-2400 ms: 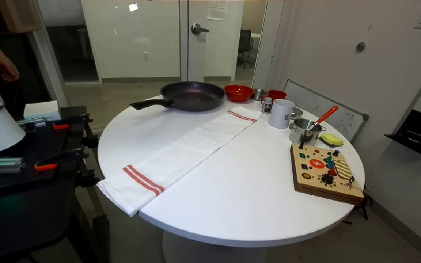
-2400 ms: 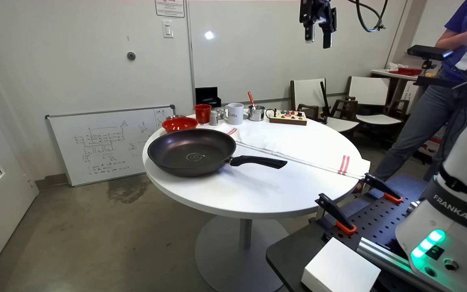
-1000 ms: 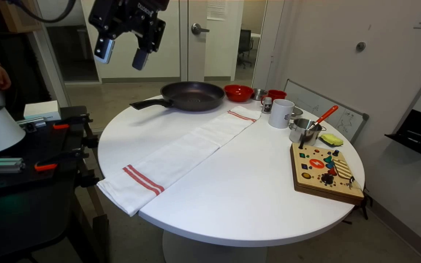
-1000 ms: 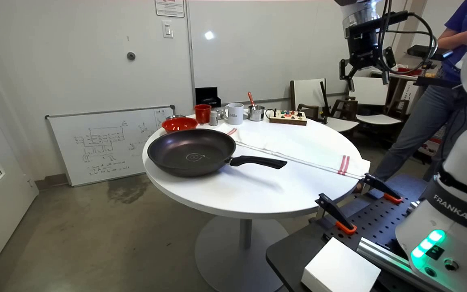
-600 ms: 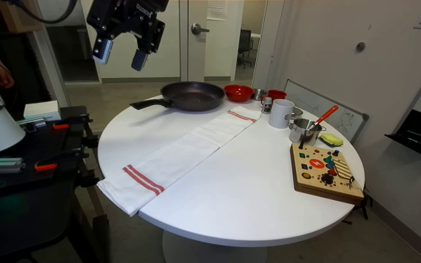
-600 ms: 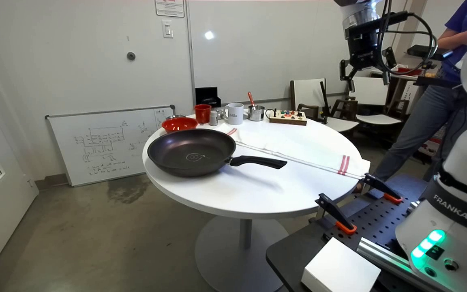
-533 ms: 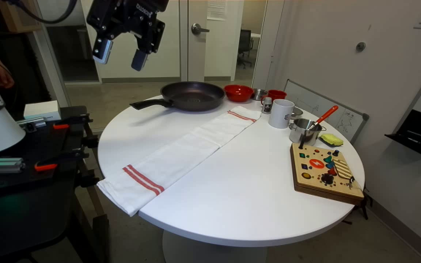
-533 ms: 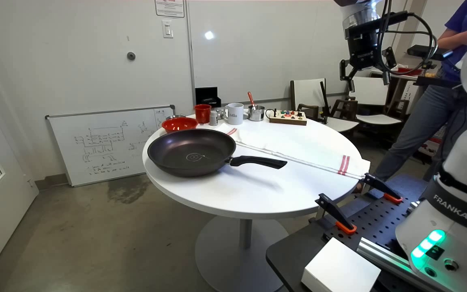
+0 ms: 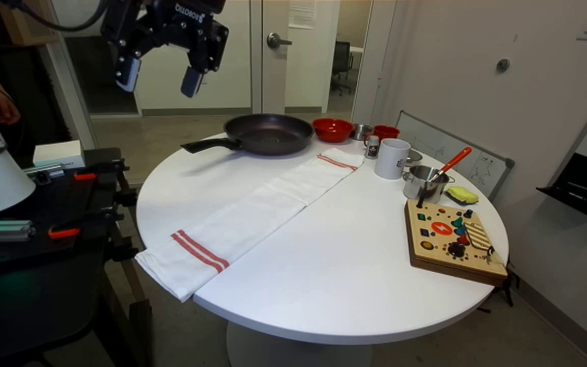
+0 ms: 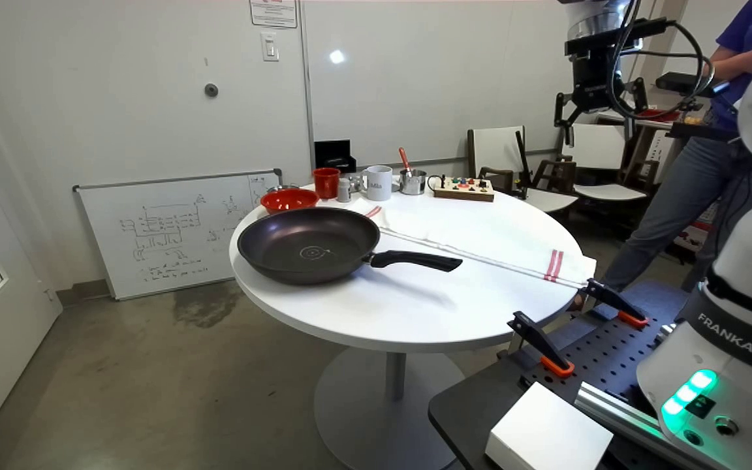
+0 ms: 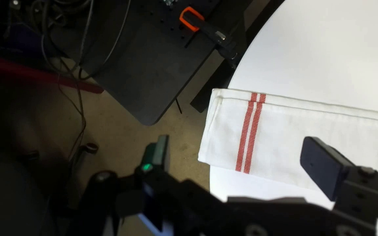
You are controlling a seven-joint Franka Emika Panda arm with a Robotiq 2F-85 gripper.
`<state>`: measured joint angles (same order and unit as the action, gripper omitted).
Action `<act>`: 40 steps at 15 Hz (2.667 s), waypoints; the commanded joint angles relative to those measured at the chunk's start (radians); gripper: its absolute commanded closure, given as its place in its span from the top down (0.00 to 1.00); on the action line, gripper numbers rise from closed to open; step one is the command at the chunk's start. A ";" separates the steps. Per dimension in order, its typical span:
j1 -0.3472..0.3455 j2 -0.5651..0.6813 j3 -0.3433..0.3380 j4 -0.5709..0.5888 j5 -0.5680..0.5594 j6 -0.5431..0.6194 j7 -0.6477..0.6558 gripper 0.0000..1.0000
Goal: Fold the towel in half
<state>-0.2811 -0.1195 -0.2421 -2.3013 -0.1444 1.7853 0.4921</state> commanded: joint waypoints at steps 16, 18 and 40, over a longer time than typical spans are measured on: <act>-0.133 -0.312 -0.045 -0.498 0.143 0.570 -0.178 1.00; -0.131 -0.320 -0.035 -0.553 0.162 0.727 -0.192 1.00; -0.194 -0.034 -0.083 -0.483 0.207 0.511 0.016 1.00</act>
<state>-0.4864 -0.1542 -0.3038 -2.7930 0.0231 2.3675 0.4938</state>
